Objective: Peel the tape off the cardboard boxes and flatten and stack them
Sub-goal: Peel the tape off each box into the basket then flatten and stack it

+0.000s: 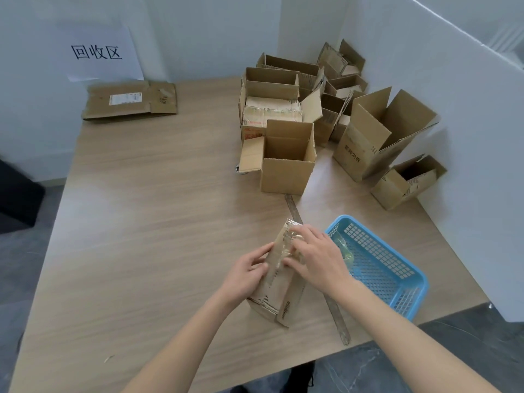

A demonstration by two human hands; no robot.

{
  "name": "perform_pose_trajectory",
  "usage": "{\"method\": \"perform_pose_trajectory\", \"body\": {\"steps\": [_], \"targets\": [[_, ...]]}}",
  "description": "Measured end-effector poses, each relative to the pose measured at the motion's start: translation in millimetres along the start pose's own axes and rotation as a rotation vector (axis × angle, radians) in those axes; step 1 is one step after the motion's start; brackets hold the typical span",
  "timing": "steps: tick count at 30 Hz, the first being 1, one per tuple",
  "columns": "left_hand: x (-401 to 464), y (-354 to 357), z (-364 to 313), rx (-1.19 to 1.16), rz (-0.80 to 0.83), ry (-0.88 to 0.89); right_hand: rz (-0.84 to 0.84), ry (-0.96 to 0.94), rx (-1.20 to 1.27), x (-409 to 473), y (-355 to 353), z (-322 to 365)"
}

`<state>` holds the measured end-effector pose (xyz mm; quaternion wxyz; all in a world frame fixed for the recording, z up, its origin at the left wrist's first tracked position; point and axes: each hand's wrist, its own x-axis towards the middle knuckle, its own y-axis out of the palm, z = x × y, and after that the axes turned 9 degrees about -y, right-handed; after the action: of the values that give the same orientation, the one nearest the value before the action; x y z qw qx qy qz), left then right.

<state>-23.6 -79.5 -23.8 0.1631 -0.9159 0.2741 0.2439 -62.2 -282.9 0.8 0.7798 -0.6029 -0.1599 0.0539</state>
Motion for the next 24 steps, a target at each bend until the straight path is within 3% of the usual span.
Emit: {"method": "perform_pose_trajectory", "body": {"steps": [3,6,10,13,17,24], "targets": [[-8.6,11.9,1.6,0.285,0.041,-0.018,-0.024,0.174,0.14,-3.2,8.7,9.3],[-14.8,29.8,4.2,0.643,-0.056,-0.053,-0.066,0.252,0.156,-2.5,9.9,8.4],[-8.7,21.2,3.0,0.697,-0.171,0.01,-0.053,0.422,0.353,10.6,-23.4,-25.0],[-1.6,-29.8,-0.4,0.787,-0.104,0.029,-0.158,0.639,0.389,5.8,-65.0,-79.5],[1.4,-71.0,-8.2,0.979,0.043,0.031,0.125,0.59,0.274,-9.9,-80.1,-112.5],[13.1,-97.6,-21.9,1.094,0.032,0.032,0.218,0.597,0.526,-17.6,-100.1,-134.8]]}}
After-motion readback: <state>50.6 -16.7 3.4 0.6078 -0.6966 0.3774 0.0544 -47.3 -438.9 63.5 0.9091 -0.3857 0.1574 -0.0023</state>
